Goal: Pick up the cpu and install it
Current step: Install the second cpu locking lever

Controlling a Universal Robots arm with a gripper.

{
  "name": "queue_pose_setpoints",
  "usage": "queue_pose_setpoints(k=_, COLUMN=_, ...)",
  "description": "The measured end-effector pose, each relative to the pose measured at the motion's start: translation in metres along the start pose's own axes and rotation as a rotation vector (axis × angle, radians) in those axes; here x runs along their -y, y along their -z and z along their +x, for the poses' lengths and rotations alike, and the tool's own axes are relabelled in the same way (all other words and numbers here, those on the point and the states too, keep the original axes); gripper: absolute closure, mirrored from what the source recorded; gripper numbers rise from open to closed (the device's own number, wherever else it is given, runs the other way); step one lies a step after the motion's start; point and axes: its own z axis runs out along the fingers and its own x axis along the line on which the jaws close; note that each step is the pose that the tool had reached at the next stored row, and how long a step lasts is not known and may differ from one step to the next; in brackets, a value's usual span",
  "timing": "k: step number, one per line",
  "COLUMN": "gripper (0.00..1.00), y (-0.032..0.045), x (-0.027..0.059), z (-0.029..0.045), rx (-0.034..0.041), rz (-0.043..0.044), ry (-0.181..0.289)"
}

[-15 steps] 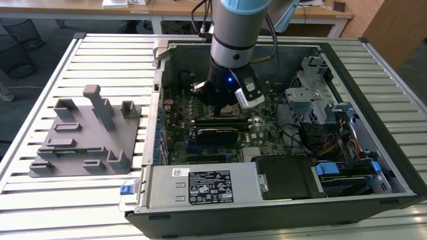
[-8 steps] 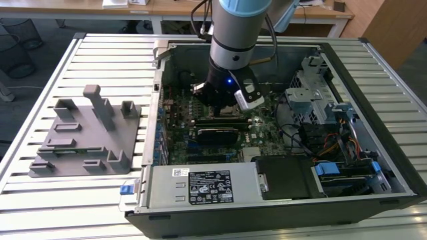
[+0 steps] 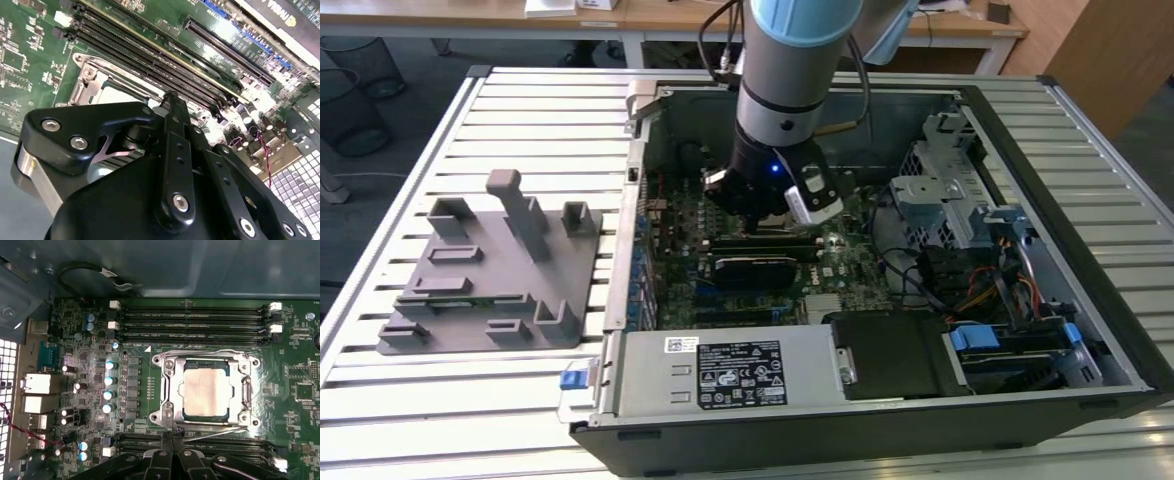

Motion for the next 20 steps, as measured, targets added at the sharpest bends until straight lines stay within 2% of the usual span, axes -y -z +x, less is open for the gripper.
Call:
queue_pose_setpoints(k=8, gripper=0.89, y=-0.0043, x=0.0033, z=0.0033, rx=0.0001, rz=-0.0097, ry=0.001)
queue_pose_setpoints(k=13, gripper=0.89, y=-0.0066, x=0.0039, z=0.0033, rx=0.0003, rz=-0.0212, ry=0.002)
queue_pose_setpoints(k=16, gripper=0.89, y=-0.0072, x=0.0042, z=0.0032, rx=0.0004, rz=-0.0341, ry=0.003)
queue_pose_setpoints(k=20, gripper=0.89, y=-0.0084, x=0.0055, z=0.0032, rx=0.0006, rz=-0.0372, ry=0.003)
